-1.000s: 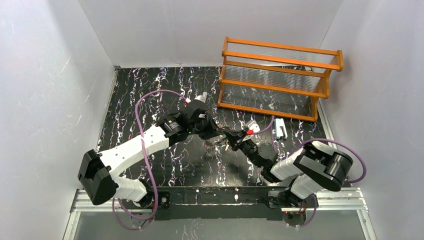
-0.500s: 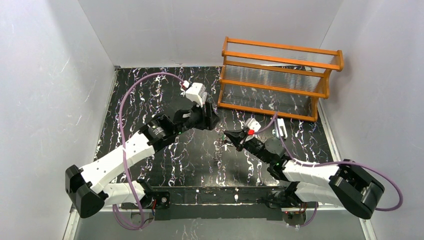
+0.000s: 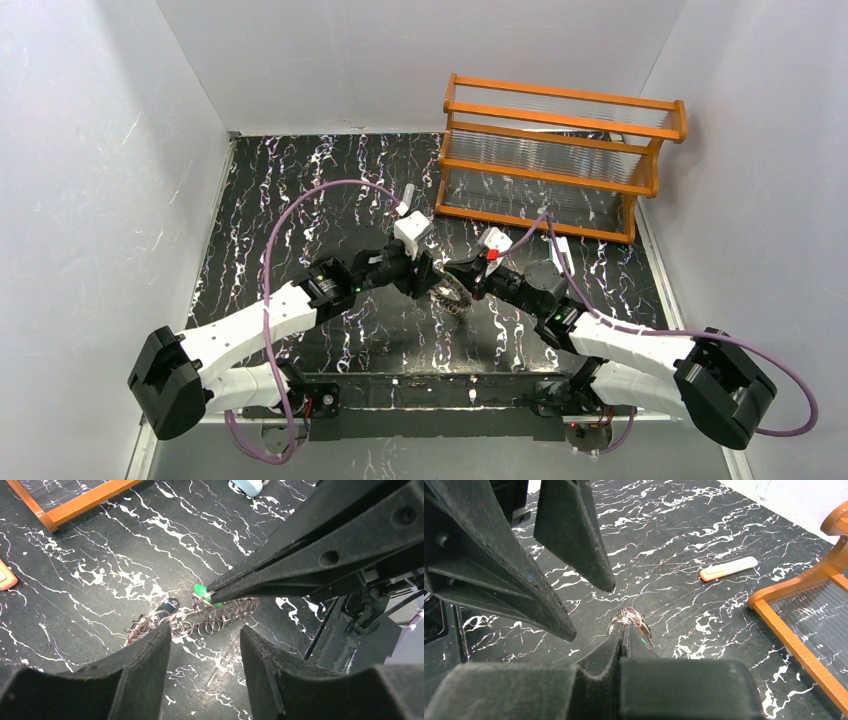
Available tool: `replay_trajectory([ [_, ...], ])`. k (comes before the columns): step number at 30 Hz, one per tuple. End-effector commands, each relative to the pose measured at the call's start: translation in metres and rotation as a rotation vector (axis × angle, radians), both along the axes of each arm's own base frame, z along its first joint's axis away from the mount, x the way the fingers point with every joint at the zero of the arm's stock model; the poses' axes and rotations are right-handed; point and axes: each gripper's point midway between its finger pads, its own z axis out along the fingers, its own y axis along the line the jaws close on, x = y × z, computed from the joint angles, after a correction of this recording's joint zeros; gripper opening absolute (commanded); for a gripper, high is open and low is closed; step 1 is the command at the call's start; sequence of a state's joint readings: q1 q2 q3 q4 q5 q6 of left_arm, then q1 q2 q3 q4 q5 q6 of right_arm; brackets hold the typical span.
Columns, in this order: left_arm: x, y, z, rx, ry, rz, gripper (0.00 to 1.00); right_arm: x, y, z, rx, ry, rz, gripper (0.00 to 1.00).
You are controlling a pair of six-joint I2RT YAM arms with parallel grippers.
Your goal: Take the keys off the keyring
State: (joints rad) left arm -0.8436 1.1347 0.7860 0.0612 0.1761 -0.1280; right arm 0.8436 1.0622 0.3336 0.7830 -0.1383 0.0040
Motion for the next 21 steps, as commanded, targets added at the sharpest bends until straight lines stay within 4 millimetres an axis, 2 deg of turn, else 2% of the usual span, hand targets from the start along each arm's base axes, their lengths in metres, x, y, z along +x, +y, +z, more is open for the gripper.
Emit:
replay_trajectory([
  [1,0.004,0.002,0.022,-0.088,-0.110,0.009,0.47,0.003,0.005,0.032,0.062,-0.025,0.007,0.01],
  [4,0.009,0.006,0.018,-0.105,-0.096,0.067,0.35,0.004,0.005,0.032,0.067,-0.016,0.000,0.01],
  [7,0.010,0.005,0.012,-0.128,-0.054,0.096,0.32,0.004,0.005,0.033,0.071,-0.011,-0.001,0.01],
  [11,0.011,0.006,0.010,-0.145,-0.039,0.122,0.33,0.001,0.006,0.032,0.071,-0.011,0.012,0.01],
  [14,0.015,0.010,0.010,-0.135,-0.042,0.156,0.37,0.001,0.003,0.032,0.066,-0.025,0.005,0.01],
  [21,0.007,-0.004,0.002,-0.158,0.005,0.087,0.41,0.002,-0.002,0.036,0.050,-0.040,-0.008,0.01],
])
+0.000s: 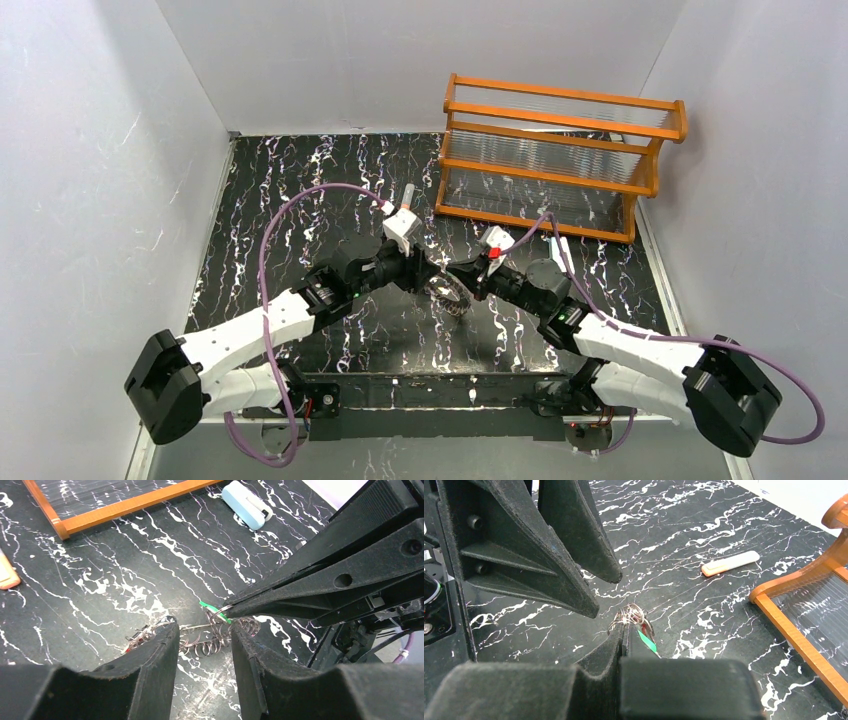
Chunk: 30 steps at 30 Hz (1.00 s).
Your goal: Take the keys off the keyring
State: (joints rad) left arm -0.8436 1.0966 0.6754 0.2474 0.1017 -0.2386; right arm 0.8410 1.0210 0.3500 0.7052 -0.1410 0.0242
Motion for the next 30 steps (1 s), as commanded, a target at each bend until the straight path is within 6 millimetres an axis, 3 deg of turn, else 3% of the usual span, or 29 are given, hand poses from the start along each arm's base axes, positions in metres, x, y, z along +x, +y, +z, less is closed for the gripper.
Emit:
replay_trajectory([
  [1,-0.003,-0.007,-0.001,-0.040,0.011,-0.027,0.41,0.004,0.001,0.033,0.052,-0.069,-0.005,0.01],
  [10,0.003,0.002,-0.001,0.024,-0.024,-0.022,0.43,0.004,-0.005,0.026,0.025,-0.083,-0.001,0.01],
  [20,-0.008,-0.012,-0.006,-0.020,-0.015,-0.126,0.42,0.006,-0.010,0.027,0.008,-0.079,-0.003,0.01],
  [30,-0.002,-0.025,-0.005,-0.093,0.014,-0.114,0.37,0.006,-0.009,0.030,0.017,-0.071,0.001,0.01],
])
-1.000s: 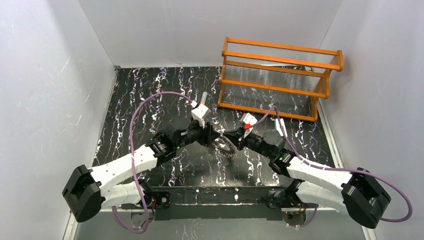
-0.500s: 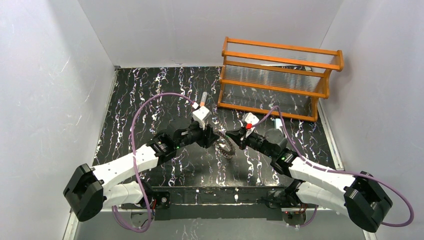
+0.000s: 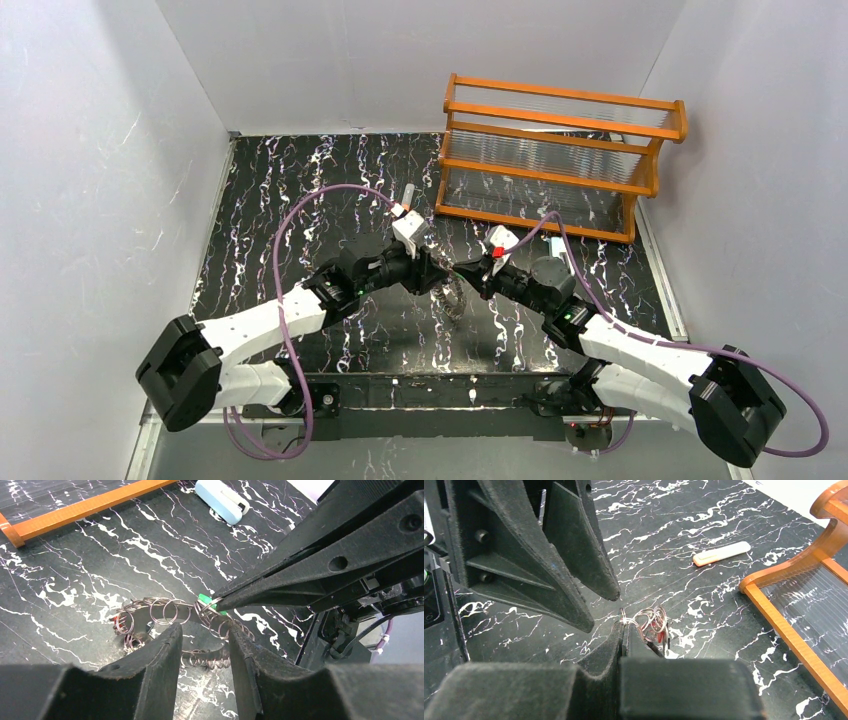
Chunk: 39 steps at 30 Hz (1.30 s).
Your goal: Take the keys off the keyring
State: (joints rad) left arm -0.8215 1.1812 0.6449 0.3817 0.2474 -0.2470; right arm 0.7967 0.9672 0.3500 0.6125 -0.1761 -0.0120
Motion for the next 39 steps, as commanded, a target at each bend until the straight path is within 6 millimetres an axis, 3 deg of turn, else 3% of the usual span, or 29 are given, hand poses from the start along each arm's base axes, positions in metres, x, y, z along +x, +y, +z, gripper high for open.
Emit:
replay_trajectory([
  [1,0.004,-0.006,0.007,-0.047,-0.007,0.000,0.36,0.003,0.004,0.034,0.062,-0.065,0.011,0.01],
  [9,0.006,-0.004,0.000,-0.038,0.002,0.020,0.34,0.002,0.004,0.035,0.067,-0.061,0.015,0.01],
  [13,0.007,0.001,0.003,-0.030,-0.013,0.037,0.39,0.002,0.001,0.034,0.057,-0.062,0.006,0.01],
  [19,0.002,-0.009,-0.003,-0.043,0.044,-0.003,0.45,0.002,0.001,0.039,0.071,-0.064,-0.001,0.01],
  [30,0.002,-0.017,-0.008,-0.060,0.058,-0.027,0.35,0.001,0.002,0.043,0.078,-0.071,0.007,0.01],
  [39,0.005,-0.014,-0.011,-0.052,0.055,-0.003,0.35,0.001,0.003,0.046,0.098,-0.054,0.006,0.01],
])
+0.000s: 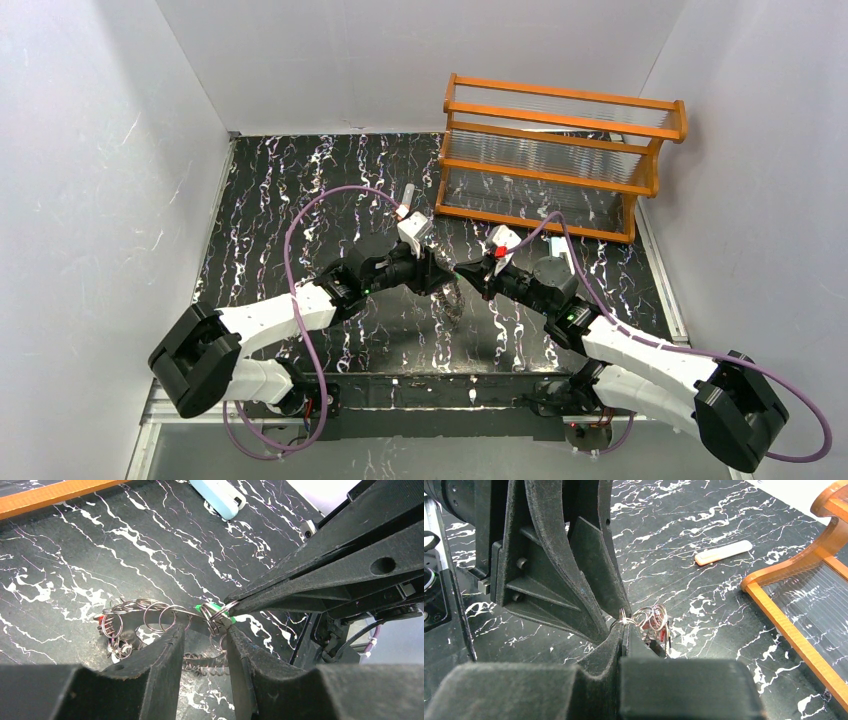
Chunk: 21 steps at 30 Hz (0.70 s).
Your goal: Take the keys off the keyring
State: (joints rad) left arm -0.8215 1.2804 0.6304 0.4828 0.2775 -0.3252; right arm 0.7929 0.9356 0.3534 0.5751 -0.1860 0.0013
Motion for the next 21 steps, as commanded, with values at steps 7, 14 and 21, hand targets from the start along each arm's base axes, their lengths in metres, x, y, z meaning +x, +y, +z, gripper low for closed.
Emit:
replay_trajectory([
  [7,0.005,-0.001,0.006,-0.008,-0.048,0.002,0.20,0.002,0.005,0.043,0.099,-0.057,0.005,0.01],
  [14,0.002,0.004,0.010,0.004,-0.111,-0.023,0.00,0.002,0.001,0.048,0.111,-0.051,-0.010,0.01],
  [21,0.003,0.012,0.019,0.039,-0.240,-0.048,0.00,-0.006,0.006,0.057,0.109,-0.001,0.030,0.01],
])
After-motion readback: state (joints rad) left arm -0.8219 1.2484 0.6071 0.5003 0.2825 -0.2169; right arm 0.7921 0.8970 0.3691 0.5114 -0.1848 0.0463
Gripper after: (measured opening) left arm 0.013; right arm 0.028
